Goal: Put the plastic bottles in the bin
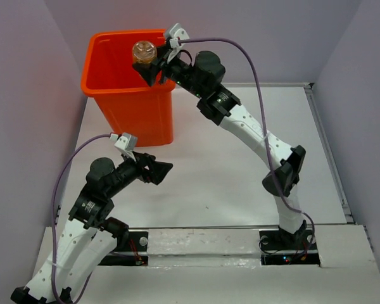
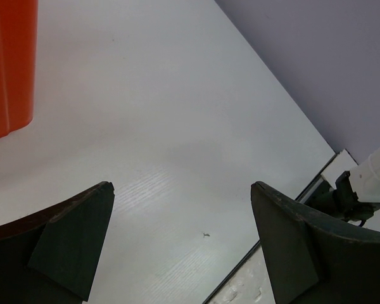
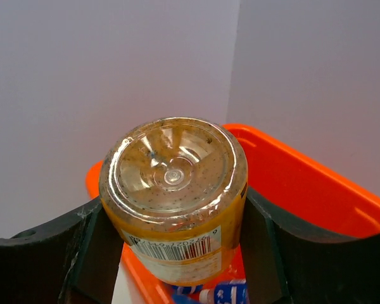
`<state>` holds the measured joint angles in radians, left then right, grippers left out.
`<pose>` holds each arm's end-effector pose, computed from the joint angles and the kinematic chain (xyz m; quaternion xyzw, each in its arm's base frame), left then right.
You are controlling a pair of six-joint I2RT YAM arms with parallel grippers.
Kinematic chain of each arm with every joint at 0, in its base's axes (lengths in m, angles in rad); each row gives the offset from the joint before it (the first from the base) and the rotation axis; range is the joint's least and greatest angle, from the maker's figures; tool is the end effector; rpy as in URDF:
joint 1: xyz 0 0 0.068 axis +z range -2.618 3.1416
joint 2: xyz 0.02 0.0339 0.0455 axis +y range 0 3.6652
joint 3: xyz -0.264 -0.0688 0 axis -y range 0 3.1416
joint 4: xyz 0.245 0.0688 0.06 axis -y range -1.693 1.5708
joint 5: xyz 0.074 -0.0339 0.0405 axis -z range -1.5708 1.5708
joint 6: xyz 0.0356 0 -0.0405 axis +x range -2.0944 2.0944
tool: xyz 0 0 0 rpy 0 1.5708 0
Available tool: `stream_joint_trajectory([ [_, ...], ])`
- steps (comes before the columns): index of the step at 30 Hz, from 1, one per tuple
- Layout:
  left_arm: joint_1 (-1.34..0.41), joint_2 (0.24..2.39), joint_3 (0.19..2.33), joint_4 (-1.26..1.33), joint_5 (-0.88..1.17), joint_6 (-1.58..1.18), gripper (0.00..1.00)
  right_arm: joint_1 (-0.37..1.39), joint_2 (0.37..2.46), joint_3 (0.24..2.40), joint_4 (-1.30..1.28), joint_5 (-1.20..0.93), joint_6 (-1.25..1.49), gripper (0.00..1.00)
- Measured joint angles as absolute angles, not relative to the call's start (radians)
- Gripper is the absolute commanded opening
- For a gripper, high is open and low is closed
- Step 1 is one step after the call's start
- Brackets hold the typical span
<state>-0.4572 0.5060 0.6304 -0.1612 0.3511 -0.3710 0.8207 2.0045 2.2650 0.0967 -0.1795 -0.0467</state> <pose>0.1131 -0.0693 0.3274 0.1516 0.7031 -0.3901 0.5750 0.3051 0.3368 0.5123 -0.3055 0.4844 0.3561 0.7384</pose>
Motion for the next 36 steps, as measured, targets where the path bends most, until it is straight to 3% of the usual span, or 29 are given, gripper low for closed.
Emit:
stream_joint_trajectory([
  [2,-0.457,0.506,0.630,-0.162,0.352,-0.371,0.99,0.828,2.116,2.400,0.098,-0.163,-0.068,0.99],
  [6,-0.456,0.507,0.630,-0.162,0.352,-0.371,0.99,0.832,2.263,2.538,0.096,-0.101,-0.105,1.00],
  [13,-0.441,0.514,0.630,-0.161,0.360,-0.370,0.99,0.831,2.149,2.315,0.125,-0.089,-0.117,1.00],
  [15,-0.430,0.520,0.630,-0.162,0.361,-0.369,0.99,0.831,2.035,2.173,0.157,-0.078,-0.126,1.00],
  [25,-0.408,0.502,0.630,-0.144,0.381,-0.354,0.99,0.833,1.057,1.043,0.484,0.104,-0.061,1.00],
  [28,-0.408,0.485,0.631,-0.115,0.389,-0.345,0.99,0.833,0.852,0.809,0.496,0.191,-0.001,1.00],
  [36,-0.408,0.458,0.633,-0.038,0.350,-0.350,0.99,0.832,0.427,0.494,0.233,0.277,0.133,1.00],
])
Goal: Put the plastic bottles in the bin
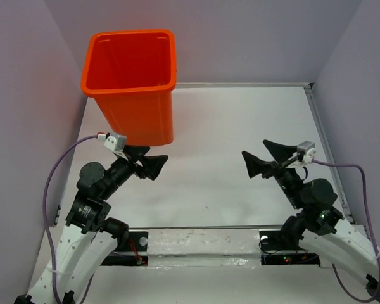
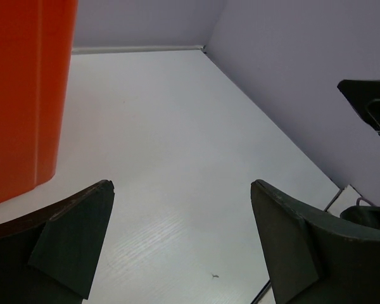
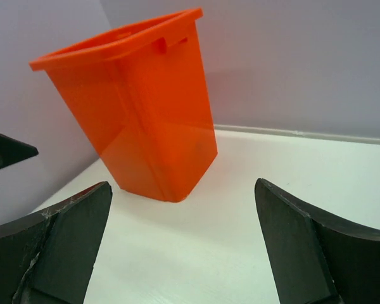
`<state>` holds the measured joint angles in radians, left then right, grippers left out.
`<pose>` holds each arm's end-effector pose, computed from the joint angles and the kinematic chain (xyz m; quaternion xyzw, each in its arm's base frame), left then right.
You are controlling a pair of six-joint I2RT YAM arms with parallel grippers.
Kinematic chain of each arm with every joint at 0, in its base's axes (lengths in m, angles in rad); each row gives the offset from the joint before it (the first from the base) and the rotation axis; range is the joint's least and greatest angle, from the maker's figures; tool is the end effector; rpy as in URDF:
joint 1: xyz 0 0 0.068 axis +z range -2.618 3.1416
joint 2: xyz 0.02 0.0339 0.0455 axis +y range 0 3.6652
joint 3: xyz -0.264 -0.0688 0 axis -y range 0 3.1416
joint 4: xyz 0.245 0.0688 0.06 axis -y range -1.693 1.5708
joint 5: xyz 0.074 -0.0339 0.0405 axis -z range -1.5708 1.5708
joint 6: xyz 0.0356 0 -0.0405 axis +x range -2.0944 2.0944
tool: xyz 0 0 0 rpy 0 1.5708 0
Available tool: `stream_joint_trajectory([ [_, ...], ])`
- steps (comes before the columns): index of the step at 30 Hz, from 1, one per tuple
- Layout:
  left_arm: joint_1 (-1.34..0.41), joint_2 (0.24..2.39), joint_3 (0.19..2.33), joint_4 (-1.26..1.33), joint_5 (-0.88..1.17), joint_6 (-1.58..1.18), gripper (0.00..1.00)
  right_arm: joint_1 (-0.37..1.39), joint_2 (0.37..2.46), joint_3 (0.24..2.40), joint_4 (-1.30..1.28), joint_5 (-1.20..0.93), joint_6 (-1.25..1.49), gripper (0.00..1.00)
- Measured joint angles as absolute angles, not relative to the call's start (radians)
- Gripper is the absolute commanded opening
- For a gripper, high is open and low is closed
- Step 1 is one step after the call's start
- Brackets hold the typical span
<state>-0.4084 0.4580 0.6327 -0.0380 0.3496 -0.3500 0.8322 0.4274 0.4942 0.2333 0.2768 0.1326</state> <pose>0.1057 -0.0590 0.3465 0.1499 0.6430 -0.3809 0.6472 0.0904 0.0848 0.3311 -0.0971 0.5902 0.2973 0.7442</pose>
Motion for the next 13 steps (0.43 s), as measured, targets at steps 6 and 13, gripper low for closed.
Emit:
stream_joint_trajectory([
  [6,-0.408,0.453,0.656,-0.004,0.283,-0.366,0.99,0.832,0.222,0.481,0.146,0.283,0.163,1.00],
  [13,-0.408,0.446,0.695,0.027,0.242,-0.381,0.99,0.832,0.213,0.529,0.090,0.251,0.157,1.00],
])
